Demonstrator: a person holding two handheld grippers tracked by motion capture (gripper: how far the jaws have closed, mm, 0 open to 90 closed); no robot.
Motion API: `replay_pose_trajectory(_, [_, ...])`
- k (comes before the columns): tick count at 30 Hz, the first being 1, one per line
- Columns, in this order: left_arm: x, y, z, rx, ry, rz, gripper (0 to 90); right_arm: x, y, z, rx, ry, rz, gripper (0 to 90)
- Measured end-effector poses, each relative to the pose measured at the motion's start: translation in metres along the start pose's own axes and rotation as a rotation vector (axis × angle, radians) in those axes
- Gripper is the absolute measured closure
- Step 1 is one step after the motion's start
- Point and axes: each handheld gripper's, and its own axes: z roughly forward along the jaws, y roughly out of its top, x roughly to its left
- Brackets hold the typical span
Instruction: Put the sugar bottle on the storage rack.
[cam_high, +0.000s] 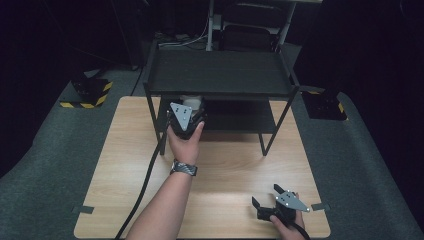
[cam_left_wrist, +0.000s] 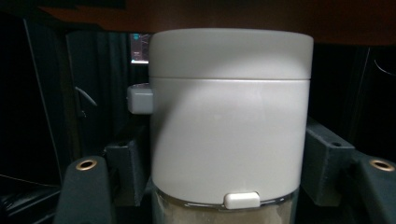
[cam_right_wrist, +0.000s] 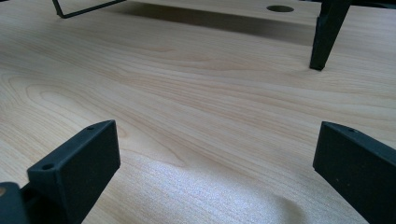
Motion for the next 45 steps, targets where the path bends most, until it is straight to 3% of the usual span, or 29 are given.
replay_pose_trajectory(19, [-0.002,-0.015,-0.001,-0.016,0.001,0.016,30.4,0.0,0.0,0.0,-0.002,0.005,-0.003,0.6])
replay_pose_trajectory(32, [0.001,-0.011,0.0,-0.003,-0.007,0.001,29.1,0.001,0.0,0.0,0.001,0.001,-0.005,0.6])
replay_pose_trajectory(37, [0.001,-0.007,0.0,0.006,-0.007,-0.017,17.1,0.0,0.0,0.0,0.0,0.001,-0.005,0.6])
replay_pose_trajectory(39, [-0.001,-0.006,0.0,0.007,0.006,-0.018,5.7,0.0,0.0,0.0,0.001,0.001,-0.005,0.5])
replay_pose_trajectory(45, [0.003,0.0,-0.002,0.039,-0.013,-0.021,0.5,0.001,0.0,0.0,0.001,0.001,-0.007,0.5])
